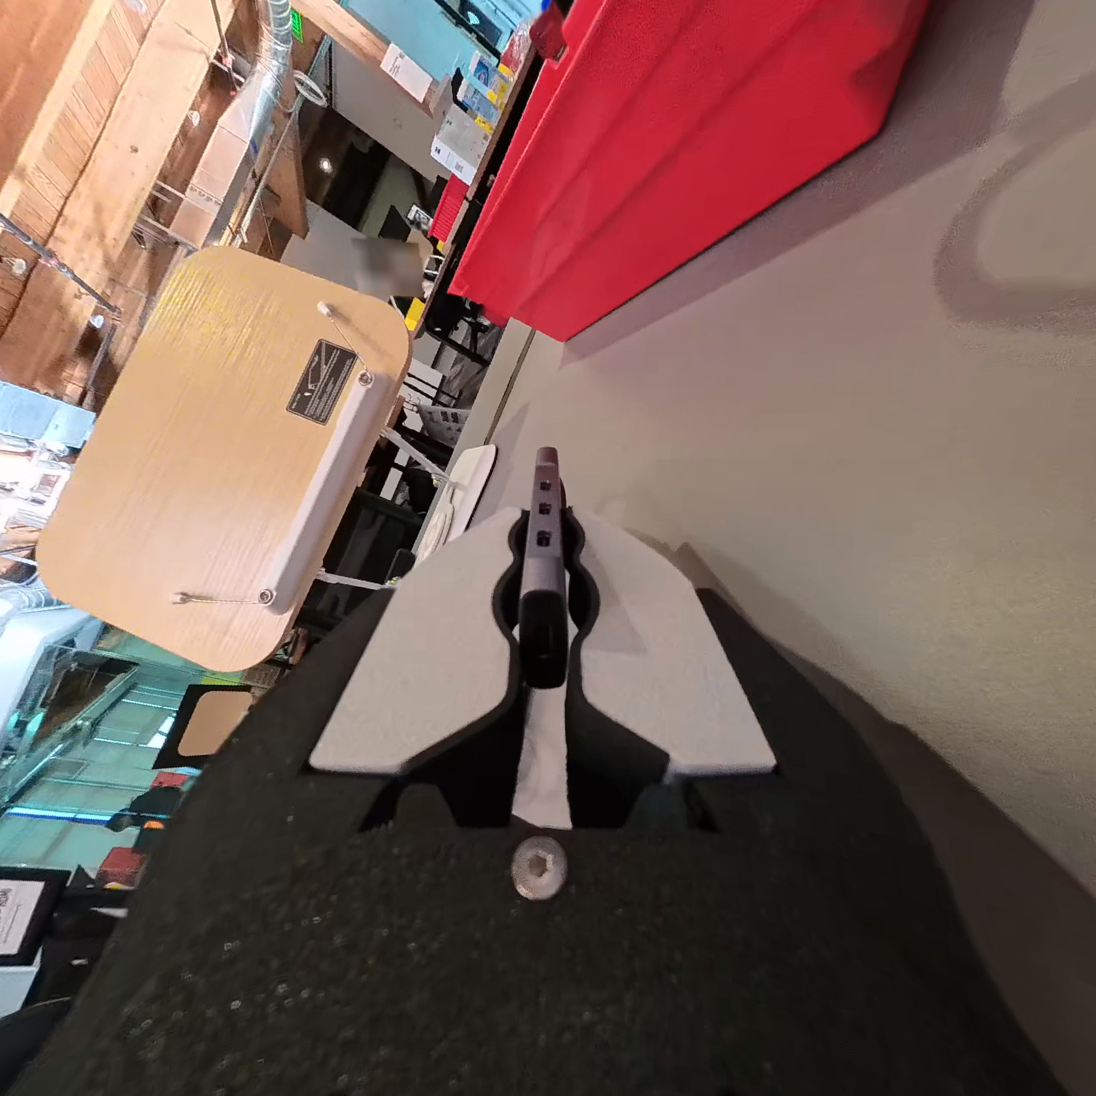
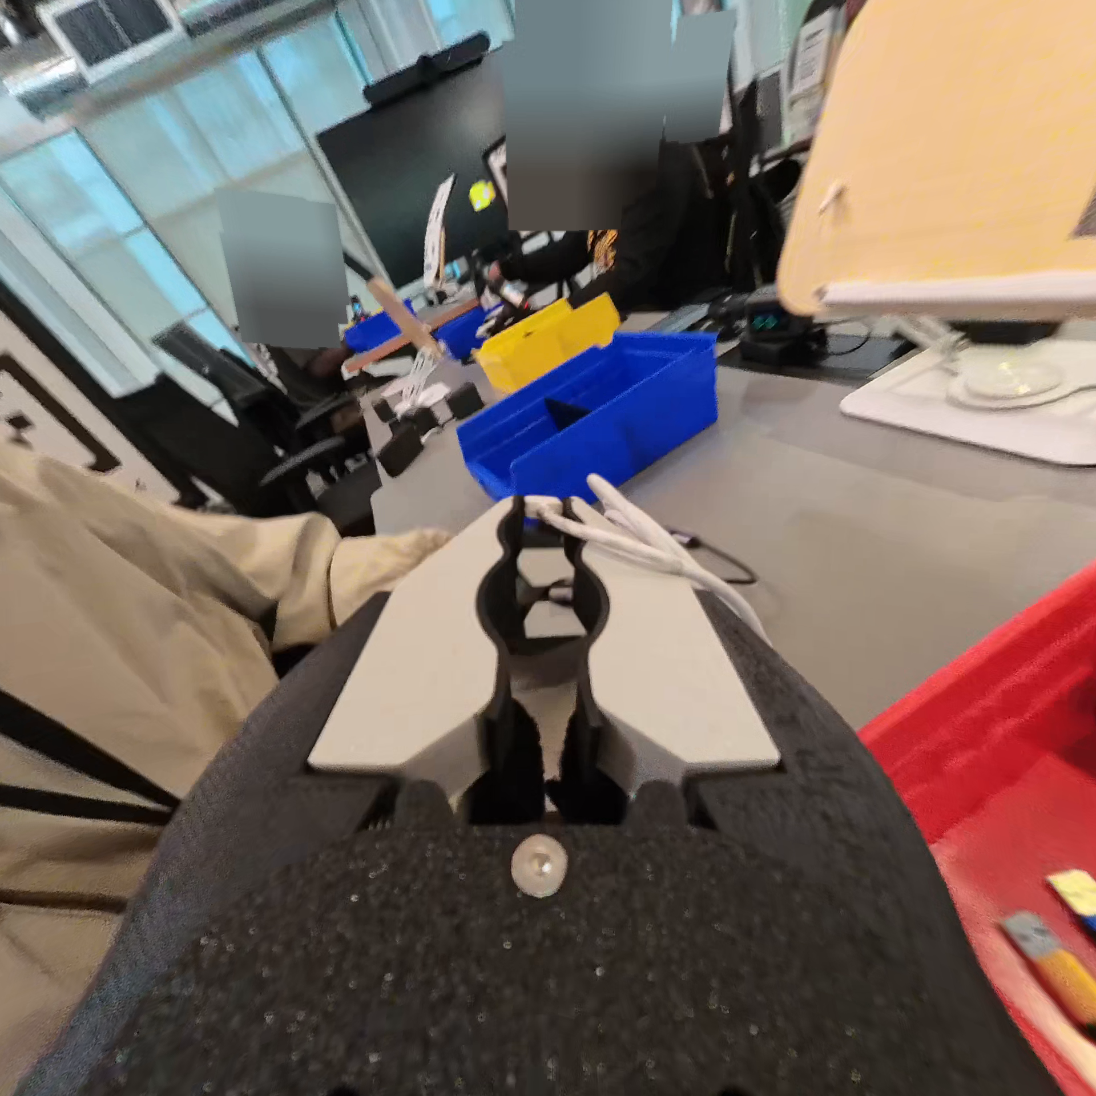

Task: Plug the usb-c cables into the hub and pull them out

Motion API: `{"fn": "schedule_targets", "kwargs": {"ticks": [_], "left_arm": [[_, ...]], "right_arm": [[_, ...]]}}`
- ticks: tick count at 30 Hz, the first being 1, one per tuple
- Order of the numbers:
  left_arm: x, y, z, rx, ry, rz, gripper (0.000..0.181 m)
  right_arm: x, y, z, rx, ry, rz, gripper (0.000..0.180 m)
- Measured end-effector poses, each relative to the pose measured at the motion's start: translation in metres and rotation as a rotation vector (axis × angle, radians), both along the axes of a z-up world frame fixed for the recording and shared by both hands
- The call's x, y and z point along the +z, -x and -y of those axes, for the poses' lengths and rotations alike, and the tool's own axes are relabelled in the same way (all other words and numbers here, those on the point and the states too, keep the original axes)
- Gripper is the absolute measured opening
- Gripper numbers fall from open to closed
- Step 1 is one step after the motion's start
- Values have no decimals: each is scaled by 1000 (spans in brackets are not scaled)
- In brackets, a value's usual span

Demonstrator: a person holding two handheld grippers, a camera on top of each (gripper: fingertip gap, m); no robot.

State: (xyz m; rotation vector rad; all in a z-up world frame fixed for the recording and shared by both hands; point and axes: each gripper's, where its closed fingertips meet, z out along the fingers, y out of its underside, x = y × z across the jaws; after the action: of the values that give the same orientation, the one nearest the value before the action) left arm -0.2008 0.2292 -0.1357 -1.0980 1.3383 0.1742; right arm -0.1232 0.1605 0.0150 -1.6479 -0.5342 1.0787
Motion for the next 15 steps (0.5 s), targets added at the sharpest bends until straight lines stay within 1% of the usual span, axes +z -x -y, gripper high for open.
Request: {"fn": "schedule_targets", "kwargs": {"ticks": [2, 4, 5, 7, 9, 10, 11, 12, 15], "left_arm": [[-1, 1, -1, 1, 20, 8, 10], [-1, 2, -3, 5, 38, 12, 10], [-2, 2, -3, 2, 43, 13, 9], [-3, 1, -2, -5, 43, 7, 9], [-5, 0, -1, -8, 40, -9, 10], [-5, 0, -1, -8, 36, -14, 10], [-5, 0, -1, -9, 34, -15, 10], [-6, -1, 0, -11, 36, -15, 10], [-8, -2, -1, -13, 44, -28, 10]], "right_arm": [[14, -27, -17, -62, 28, -41, 12], [8, -50, -31, -67, 148, -138, 12], [-1, -61, -38, -79, 212, -192, 12], [-38, -86, -57, -173, 346, -214, 12], [-86, -96, -60, -193, 539, -147, 12], [-104, -97, -55, -174, 607, -97, 12], [-115, -96, -50, -156, 637, -35, 12], [-125, -101, -49, -180, 661, 40, 13], [-140, -127, -58, -327, 644, 292, 15]]}}
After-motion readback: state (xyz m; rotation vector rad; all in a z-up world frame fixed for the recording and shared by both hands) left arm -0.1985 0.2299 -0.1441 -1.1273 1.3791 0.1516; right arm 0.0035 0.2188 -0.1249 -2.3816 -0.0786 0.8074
